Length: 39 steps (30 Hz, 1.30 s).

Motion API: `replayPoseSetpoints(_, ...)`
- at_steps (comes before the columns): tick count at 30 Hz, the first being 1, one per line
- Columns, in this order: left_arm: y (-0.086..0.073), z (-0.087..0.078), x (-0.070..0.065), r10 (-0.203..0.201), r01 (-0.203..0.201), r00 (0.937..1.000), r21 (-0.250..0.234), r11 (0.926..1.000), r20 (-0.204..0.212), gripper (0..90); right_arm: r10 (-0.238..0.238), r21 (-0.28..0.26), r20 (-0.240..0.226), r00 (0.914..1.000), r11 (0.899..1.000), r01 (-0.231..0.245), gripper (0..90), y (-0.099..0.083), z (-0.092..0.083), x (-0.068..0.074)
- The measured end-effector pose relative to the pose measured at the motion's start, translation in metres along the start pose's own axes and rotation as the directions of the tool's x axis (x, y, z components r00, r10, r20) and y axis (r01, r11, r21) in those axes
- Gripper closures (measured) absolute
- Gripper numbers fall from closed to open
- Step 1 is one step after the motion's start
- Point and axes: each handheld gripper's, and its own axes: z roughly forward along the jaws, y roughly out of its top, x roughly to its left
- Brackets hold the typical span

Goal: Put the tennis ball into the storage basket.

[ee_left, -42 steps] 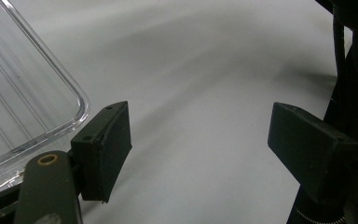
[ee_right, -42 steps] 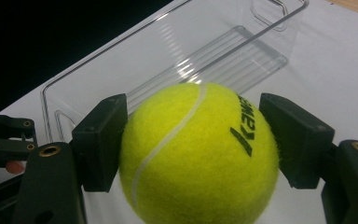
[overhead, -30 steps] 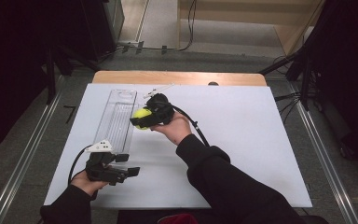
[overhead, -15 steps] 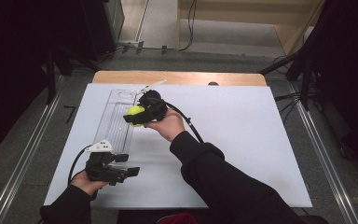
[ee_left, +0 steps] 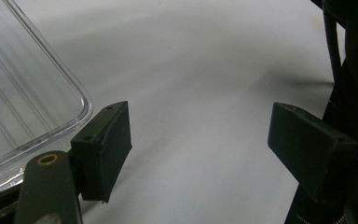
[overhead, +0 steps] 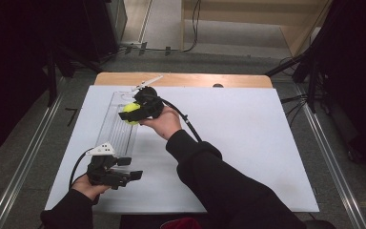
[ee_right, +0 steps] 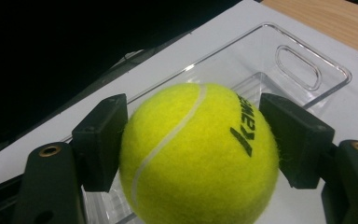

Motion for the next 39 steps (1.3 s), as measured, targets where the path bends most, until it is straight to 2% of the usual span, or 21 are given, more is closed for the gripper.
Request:
replayPoseSetpoints(14, 0.000, 0.000, 0.000, 0.004, -0.004, 1.0000, -0.001, 1.0000, 0.001, 22.2, -0.005, -0.005, 0.020, 0.9998, 1.000, 0.005, 24.9, 0.018, 0.009, 0.003)
replayPoseSetpoints(22, 0.000, 0.000, 0.000, 0.005, -0.005, 1.0000, -0.004, 1.0000, 0.002, 22.3, -0.018, -0.004, 0.024, 0.9995, 1.000, 0.019, 24.9, 0.031, 0.021, 0.007)
replayPoseSetpoints(33, 0.001, -0.001, 0.000, 0.008, -0.008, 1.0000, -0.004, 1.0000, 0.005, 22.2, -0.012, 0.007, 0.024, 0.9996, 1.000, 0.012, 24.8, 0.036, 0.039, 0.006)
replayPoseSetpoints(39, 0.001, -0.001, 0.000, 0.008, -0.008, 0.9999, -0.004, 1.0000, 0.007, 22.3, -0.007, 0.002, 0.040, 0.9992, 1.000, 0.007, 24.8, 0.035, 0.049, 0.004)
